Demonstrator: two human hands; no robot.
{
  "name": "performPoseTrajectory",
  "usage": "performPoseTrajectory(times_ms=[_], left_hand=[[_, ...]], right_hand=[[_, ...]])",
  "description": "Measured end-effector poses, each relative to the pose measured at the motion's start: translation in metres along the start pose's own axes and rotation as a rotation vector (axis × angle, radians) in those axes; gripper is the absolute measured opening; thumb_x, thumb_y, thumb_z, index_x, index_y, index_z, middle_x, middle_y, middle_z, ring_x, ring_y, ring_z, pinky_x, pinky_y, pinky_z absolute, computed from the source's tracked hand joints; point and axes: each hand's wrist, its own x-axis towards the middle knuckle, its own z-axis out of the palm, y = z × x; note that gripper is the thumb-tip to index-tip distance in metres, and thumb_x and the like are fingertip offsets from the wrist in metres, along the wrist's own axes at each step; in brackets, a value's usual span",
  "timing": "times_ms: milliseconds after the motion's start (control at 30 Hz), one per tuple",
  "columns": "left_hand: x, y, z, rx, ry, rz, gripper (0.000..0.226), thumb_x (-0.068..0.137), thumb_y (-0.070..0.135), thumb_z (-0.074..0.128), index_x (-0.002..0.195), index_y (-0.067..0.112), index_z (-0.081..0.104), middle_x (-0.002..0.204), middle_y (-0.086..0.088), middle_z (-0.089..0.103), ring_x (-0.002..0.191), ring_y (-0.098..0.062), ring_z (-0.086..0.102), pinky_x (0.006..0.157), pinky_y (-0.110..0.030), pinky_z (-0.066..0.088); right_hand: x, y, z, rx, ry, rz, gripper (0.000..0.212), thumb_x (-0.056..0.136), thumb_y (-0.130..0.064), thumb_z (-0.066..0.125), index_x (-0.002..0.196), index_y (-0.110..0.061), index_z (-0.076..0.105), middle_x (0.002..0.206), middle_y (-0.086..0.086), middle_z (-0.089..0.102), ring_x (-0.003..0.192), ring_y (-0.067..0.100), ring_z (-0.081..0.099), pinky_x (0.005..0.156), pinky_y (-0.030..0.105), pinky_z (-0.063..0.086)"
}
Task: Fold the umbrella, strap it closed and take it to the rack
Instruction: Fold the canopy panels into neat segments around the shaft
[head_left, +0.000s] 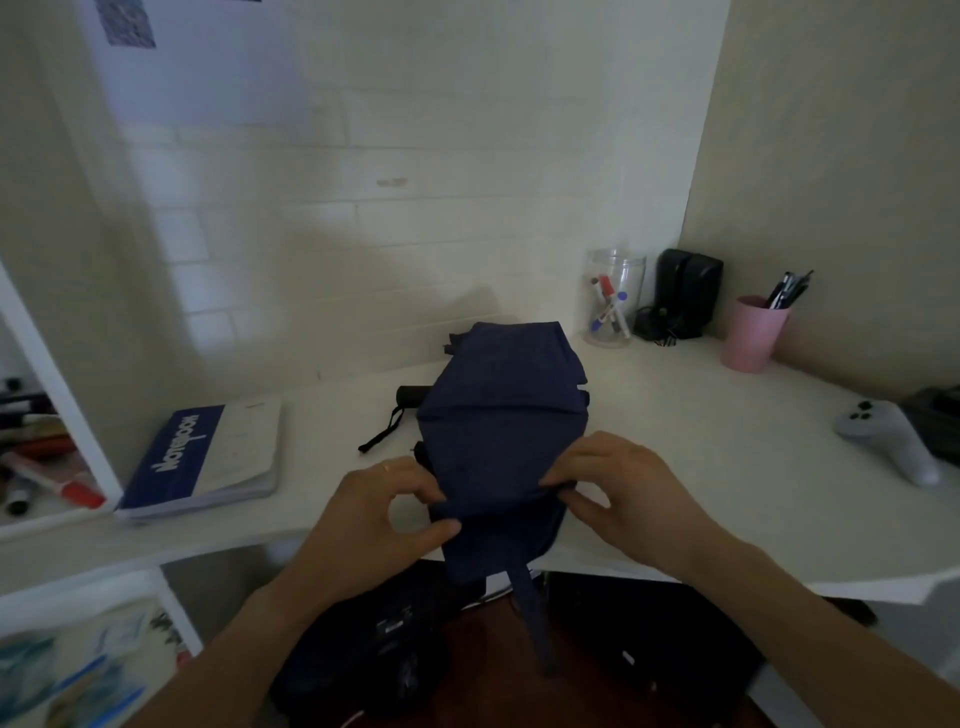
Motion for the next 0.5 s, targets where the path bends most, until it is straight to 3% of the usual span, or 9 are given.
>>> performPoseTrajectory(times_ms=[133, 233, 300, 367, 500], left_hand=[[-0.009, -0.008, 0.004, 0.224, -0.025, -0.042, 0.037, 0.078, 0.071, 0.065, 0.077, 0.036, 0.073, 0.101, 0.023, 0.06, 0.098, 0.001, 0.061, 0.085, -0.026, 0.054], [-0.001, 0.006, 0.012, 0.15, 0.137, -0.054, 0.039, 0.092, 0.064, 0.049, 0.112, 0.037, 0.069, 0.118, 0.017, 0.054, 0.113, -0.003, 0.055, 0.097, -0.028, 0.049], [0.007, 0.016, 0.021, 0.21, 0.003, 0.074, 0.042, 0.101, 0.055, 0.039, 0.137, 0.042, 0.055, 0.144, 0.018, 0.046, 0.137, 0.0, 0.039, 0.115, -0.022, 0.034], [0.012, 0.016, 0.032, 0.313, -0.217, 0.177, 0.047, 0.106, 0.052, 0.03, 0.151, 0.043, 0.041, 0.161, 0.022, 0.03, 0.151, 0.003, 0.02, 0.123, -0.018, 0.017], [0.004, -0.009, 0.036, 0.449, -0.339, 0.066, 0.055, 0.104, 0.062, 0.028, 0.156, 0.045, 0.03, 0.166, 0.019, 0.024, 0.153, -0.002, 0.019, 0.126, -0.033, 0.021]], right_hand=[[-0.021, -0.005, 0.016, -0.051, -0.012, -0.03, 0.023, 0.083, -0.015, 0.077, 0.104, -0.026, 0.078, 0.106, -0.007, 0.069, 0.087, 0.016, 0.067, 0.074, 0.032, 0.057], [-0.026, -0.01, 0.022, -0.043, 0.069, 0.006, 0.019, 0.082, -0.016, 0.079, 0.099, -0.024, 0.076, 0.101, -0.008, 0.068, 0.083, 0.015, 0.066, 0.071, 0.031, 0.056], [-0.026, -0.013, 0.025, -0.042, 0.125, 0.016, 0.017, 0.078, -0.014, 0.082, 0.09, -0.023, 0.074, 0.095, -0.008, 0.069, 0.082, 0.015, 0.066, 0.069, 0.032, 0.056], [-0.026, -0.014, 0.029, -0.052, 0.127, 0.009, 0.017, 0.077, -0.013, 0.082, 0.087, -0.022, 0.073, 0.092, -0.008, 0.069, 0.081, 0.014, 0.065, 0.069, 0.031, 0.055], [-0.031, -0.007, 0.032, 0.002, 0.031, 0.019, 0.014, 0.079, -0.015, 0.079, 0.086, -0.025, 0.072, 0.09, -0.012, 0.068, 0.086, 0.009, 0.061, 0.071, 0.028, 0.055]])
